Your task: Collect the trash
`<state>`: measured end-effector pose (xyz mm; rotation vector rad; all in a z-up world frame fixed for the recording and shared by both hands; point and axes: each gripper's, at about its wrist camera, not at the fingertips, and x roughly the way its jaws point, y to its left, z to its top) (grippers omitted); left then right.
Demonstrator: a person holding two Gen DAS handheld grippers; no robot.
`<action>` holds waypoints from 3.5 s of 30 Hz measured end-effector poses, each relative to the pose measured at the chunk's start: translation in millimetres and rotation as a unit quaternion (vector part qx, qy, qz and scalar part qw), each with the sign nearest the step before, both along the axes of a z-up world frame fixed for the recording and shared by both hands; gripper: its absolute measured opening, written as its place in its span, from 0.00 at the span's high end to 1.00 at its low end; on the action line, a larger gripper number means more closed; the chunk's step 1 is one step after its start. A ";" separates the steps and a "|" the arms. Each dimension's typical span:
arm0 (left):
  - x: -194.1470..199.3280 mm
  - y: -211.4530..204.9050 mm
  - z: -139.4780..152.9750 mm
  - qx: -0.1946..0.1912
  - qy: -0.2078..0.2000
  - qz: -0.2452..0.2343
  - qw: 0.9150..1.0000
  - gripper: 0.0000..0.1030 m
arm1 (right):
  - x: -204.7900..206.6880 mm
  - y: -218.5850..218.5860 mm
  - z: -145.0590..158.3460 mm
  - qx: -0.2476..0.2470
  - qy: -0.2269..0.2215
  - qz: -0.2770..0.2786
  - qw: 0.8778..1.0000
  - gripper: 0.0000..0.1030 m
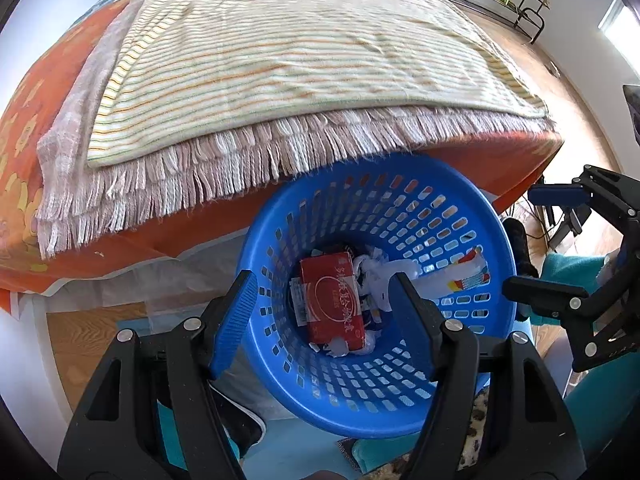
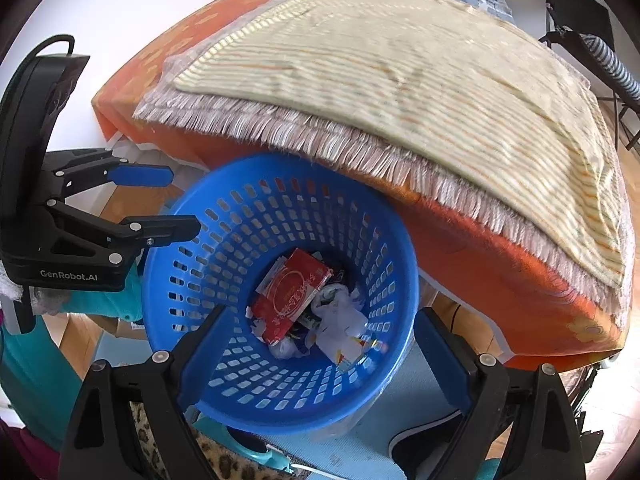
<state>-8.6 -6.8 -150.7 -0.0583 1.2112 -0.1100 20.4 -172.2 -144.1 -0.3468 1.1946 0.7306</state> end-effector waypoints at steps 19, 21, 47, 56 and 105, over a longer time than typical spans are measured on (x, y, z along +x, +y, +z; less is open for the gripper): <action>38.2 8.8 73.9 0.000 -0.082 0.020 0.996 0.32 | 39.6 -13.5 66.4 0.059 -0.075 -0.060 0.994 0.09; 44.3 10.6 86.7 0.002 -0.098 0.025 0.995 0.32 | 48.6 -16.6 76.6 0.064 -0.081 -0.071 0.992 0.08; 65.9 24.2 222.0 -0.025 -0.276 0.072 0.958 0.11 | 84.6 -12.1 197.8 0.138 -0.232 -0.120 0.955 0.00; 66.9 28.5 224.9 -0.014 -0.290 0.096 0.952 0.02 | 99.9 -11.2 193.1 0.149 -0.214 -0.125 0.957 0.00; 68.6 36.6 201.9 -0.023 -0.264 0.112 0.958 0.01 | 115.3 -27.1 174.5 0.174 -0.161 -0.164 0.958 0.00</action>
